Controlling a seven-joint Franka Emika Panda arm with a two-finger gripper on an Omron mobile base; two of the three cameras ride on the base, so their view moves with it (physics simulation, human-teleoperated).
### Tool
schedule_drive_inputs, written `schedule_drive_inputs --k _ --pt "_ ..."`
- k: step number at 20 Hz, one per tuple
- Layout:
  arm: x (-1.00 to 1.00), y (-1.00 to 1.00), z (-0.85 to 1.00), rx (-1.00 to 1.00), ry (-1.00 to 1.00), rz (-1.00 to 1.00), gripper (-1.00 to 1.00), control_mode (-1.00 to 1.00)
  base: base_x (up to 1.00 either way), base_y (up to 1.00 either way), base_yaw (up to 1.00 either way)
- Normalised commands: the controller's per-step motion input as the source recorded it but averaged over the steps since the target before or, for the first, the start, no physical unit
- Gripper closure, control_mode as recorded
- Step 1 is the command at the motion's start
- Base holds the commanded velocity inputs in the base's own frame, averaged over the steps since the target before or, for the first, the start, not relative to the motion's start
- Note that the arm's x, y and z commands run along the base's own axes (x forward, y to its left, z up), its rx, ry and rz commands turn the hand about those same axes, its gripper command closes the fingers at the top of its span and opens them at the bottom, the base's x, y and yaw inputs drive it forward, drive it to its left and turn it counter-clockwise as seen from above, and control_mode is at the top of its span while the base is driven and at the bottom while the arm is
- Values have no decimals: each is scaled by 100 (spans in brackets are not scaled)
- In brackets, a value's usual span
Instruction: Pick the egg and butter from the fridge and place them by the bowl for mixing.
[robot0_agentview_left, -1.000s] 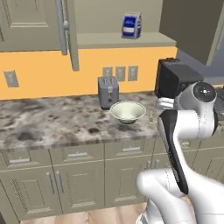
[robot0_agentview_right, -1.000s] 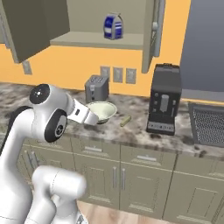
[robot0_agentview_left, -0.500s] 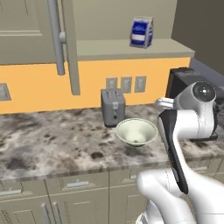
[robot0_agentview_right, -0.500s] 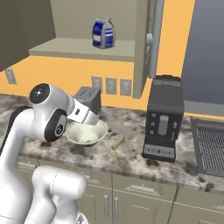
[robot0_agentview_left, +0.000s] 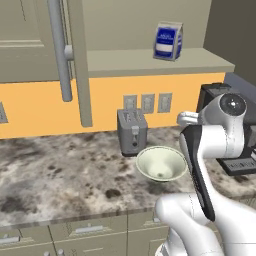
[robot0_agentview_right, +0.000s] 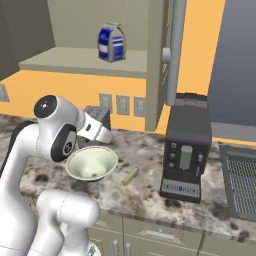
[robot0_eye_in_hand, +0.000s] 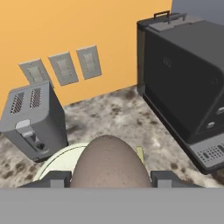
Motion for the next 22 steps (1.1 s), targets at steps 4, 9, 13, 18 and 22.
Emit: schedule_drive_inputs --k 4,9,13,18,22 --pt "0 0 0 0 0 0 100 100 0 0 0" --pt "0 0 0 0 0 0 100 100 0 0 0" --pt "20 -15 0 4 3 0 100 -100 3 0 0" --pt "43 -22 -2 3 0 0 100 -100 0 0 0" --pt "46 -18 -18 2 0 2 100 -100 0 0 0"
